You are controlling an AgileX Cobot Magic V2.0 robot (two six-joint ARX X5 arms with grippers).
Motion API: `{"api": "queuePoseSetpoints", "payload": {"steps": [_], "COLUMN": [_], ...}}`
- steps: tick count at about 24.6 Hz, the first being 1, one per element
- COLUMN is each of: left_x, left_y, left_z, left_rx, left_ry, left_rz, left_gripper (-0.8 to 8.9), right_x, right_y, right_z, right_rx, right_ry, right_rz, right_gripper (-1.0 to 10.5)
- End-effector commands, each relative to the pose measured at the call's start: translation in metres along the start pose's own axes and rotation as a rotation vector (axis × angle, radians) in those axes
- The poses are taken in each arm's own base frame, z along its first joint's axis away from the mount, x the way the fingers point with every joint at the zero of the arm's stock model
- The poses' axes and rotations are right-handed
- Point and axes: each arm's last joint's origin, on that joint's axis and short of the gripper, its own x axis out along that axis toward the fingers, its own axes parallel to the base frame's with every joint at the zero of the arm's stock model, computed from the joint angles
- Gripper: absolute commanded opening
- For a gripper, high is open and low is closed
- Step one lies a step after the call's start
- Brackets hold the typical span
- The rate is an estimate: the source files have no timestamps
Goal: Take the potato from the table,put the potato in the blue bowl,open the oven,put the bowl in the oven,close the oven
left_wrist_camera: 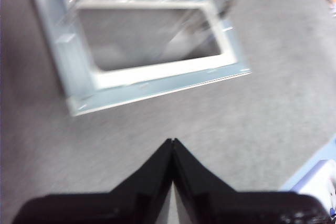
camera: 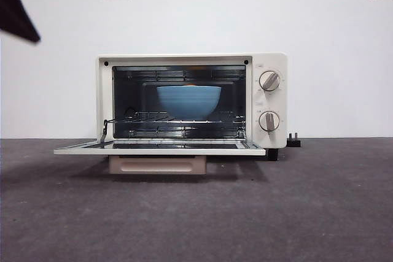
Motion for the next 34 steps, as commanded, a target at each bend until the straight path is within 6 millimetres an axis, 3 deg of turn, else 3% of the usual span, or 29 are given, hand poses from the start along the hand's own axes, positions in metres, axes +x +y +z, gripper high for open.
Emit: {"api": "queuePoseSetpoints", "payload": {"steps": [1,8,19,26,34], "left_x": [0.016,0.063,0.116,0.129,0.132], "left_y": [0.018,0.054,0.101,0.115,0.116], "left_z": [0.003,0.005,-0.006,-0.003,-0.001], "left_rx": [-0.031,-0.14,-0.357,-0.464,-0.479], "left_ry": [0.048,0.167,0.277,0.228,0.209], "left_rz": [-0.008,-0.024,-0.039,-0.026,-0.051], "left_gripper": [-0.09,-0.09,-0.08,-0.08,-0.09], "right_x": [0.0,-0.007,-0.011,-0.011,-0.011], "right_y": [-0.002,-0.004,-0.005,-0.005,-0.005], "right_z": [-0.017,-0.045,-0.049,-0.049,-0.049], "right_rx": [0.035,0.118,0.201,0.217,0.238], "right_ry": [0.012,0.032,0.012,0.009,0.009], "right_rz": [-0.017,-0.046,-0.049,-0.056,-0.056], "right_gripper": [-0.1,-0.1,-0.1,-0.1,-0.1]}}
